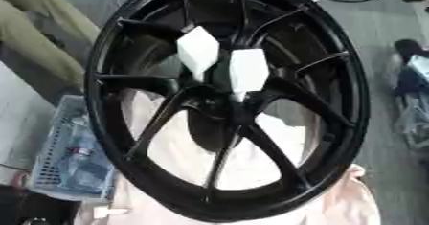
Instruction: Pull the pin out of the wheel hub.
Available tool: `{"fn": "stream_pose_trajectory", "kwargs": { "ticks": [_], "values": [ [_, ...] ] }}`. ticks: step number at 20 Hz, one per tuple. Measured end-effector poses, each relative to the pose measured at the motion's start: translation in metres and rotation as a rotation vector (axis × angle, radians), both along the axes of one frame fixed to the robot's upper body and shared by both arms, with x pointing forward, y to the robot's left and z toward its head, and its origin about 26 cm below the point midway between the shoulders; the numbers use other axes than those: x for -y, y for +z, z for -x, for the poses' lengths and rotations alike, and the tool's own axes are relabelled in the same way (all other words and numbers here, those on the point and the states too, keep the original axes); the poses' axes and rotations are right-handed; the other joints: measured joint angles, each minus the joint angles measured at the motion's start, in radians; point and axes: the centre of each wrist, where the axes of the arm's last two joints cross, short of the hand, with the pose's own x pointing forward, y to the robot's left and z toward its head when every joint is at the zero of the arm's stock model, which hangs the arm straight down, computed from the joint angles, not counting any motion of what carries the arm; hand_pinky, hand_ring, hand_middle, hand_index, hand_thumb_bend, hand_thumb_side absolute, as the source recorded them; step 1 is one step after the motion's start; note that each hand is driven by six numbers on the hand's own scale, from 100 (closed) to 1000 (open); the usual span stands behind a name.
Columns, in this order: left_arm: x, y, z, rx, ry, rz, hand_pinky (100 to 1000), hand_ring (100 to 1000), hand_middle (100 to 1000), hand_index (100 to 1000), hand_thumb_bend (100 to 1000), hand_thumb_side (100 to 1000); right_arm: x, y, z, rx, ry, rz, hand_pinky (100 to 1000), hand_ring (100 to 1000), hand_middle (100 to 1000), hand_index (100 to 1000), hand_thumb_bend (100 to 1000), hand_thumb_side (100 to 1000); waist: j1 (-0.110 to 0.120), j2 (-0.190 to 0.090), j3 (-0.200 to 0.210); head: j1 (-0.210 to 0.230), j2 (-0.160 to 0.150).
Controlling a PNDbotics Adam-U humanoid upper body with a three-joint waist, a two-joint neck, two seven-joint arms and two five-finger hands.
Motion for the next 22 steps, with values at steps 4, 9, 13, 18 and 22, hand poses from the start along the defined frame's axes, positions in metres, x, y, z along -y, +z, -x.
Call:
{"fn": "stream_pose_trajectory", "kwargs": {
  "ticks": [4, 9, 13, 18, 22],
  "values": [
    [0.001, 0.001, -0.001, 0.002, -0.006, 0.000, 901, 767, 717, 789, 100, 691, -0.002, -0.010, 0.000, -0.043, 0.022, 0.070, 747, 842, 781, 858, 297, 245, 0.000, -0.003, 0.000, -0.011, 0.000],
    [0.002, 0.001, -0.001, -0.002, -0.017, -0.002, 902, 767, 717, 789, 100, 691, -0.005, -0.017, 0.000, -0.079, 0.055, 0.121, 751, 854, 796, 868, 332, 253, 0.001, -0.004, 0.000, -0.027, 0.000],
    [0.002, 0.001, -0.001, -0.005, -0.022, -0.003, 902, 767, 717, 789, 100, 691, -0.007, -0.023, 0.000, -0.107, 0.078, 0.141, 748, 857, 802, 874, 338, 260, 0.005, -0.008, 0.001, -0.037, 0.000],
    [0.004, 0.001, -0.001, -0.008, -0.032, -0.007, 902, 767, 717, 789, 100, 692, -0.011, -0.026, 0.000, -0.125, 0.095, 0.151, 736, 856, 803, 879, 354, 277, 0.006, -0.008, 0.007, -0.052, -0.004],
    [0.004, 0.001, -0.001, -0.010, -0.036, -0.008, 903, 768, 717, 789, 100, 693, -0.014, -0.026, -0.002, -0.135, 0.095, 0.145, 729, 854, 803, 882, 325, 286, 0.005, -0.008, 0.013, -0.066, -0.003]
  ]
}}
